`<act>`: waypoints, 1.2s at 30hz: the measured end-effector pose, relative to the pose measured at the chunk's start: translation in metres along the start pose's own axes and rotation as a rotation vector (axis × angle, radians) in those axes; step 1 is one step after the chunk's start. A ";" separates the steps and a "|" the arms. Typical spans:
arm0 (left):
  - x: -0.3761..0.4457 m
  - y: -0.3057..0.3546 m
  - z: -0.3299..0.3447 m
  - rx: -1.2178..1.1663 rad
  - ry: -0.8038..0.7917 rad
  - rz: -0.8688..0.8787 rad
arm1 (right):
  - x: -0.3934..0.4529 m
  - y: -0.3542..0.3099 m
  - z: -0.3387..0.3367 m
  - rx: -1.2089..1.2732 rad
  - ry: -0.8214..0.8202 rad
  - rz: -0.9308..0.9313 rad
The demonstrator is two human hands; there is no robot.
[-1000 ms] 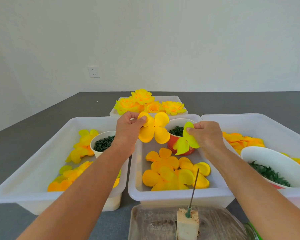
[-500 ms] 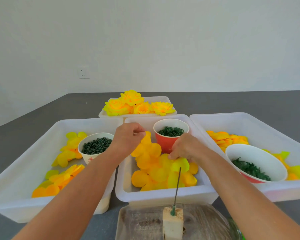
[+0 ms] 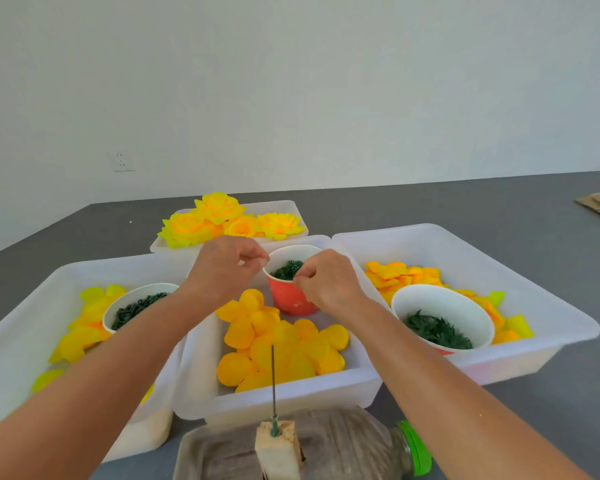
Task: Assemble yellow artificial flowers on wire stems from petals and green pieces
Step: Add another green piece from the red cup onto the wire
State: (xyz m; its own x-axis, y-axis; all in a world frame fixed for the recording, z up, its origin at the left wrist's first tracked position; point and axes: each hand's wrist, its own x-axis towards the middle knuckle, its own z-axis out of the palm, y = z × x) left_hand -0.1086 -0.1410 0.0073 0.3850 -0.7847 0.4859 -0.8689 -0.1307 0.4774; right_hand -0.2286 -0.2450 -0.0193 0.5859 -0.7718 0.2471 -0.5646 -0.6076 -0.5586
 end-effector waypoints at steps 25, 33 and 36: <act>0.026 0.069 0.104 -0.463 -0.065 -0.051 | 0.041 0.125 -0.100 -0.017 -0.085 0.173; 0.022 0.072 0.107 -0.434 -0.096 -0.011 | 0.060 0.133 -0.059 -0.411 -0.401 0.126; 0.023 0.071 0.108 -0.423 -0.095 -0.012 | 0.066 0.133 -0.053 -0.501 -0.313 0.109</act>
State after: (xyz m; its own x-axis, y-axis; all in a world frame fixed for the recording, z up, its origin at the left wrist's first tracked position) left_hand -0.1946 -0.2334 -0.0269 0.3462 -0.8397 0.4184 -0.6531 0.1044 0.7500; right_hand -0.2959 -0.3863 -0.0349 0.6099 -0.7887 -0.0777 -0.7916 -0.6016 -0.1072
